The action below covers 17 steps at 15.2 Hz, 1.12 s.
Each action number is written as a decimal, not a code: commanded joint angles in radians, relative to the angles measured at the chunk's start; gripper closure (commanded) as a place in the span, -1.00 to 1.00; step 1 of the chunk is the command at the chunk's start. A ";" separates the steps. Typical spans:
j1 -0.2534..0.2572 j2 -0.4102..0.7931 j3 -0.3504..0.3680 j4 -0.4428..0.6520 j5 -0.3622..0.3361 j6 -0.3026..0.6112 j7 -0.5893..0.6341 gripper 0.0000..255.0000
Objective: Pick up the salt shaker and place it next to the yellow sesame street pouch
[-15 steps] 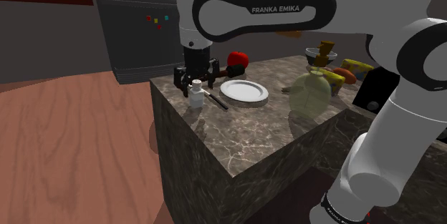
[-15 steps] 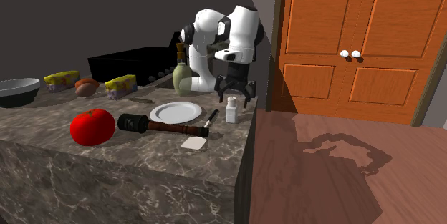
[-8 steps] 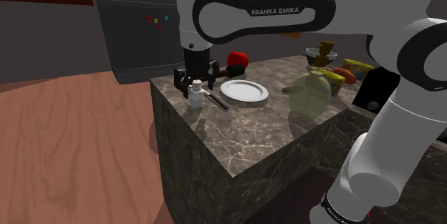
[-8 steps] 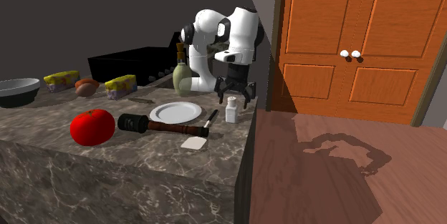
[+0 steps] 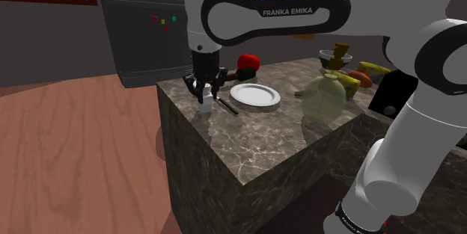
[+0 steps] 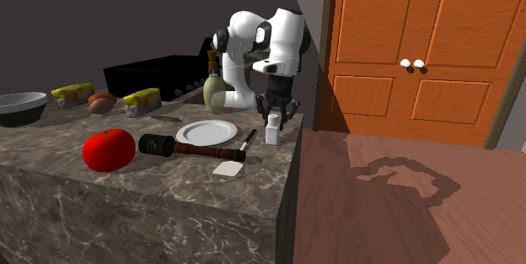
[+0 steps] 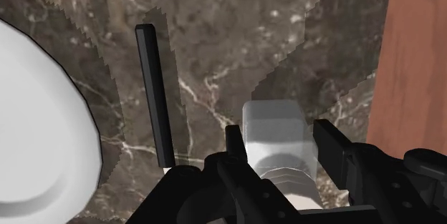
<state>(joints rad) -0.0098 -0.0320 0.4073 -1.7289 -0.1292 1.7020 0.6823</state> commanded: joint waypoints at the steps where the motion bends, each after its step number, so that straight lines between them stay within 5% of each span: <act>1: 0.000 0.000 0.000 0.000 0.000 0.000 0.000 1.00; 17: 0.008 0.049 0.009 0.245 -0.019 -0.202 -0.010 1.00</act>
<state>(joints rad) -0.0028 0.0082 0.4153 -1.5082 -0.1444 1.5171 0.6731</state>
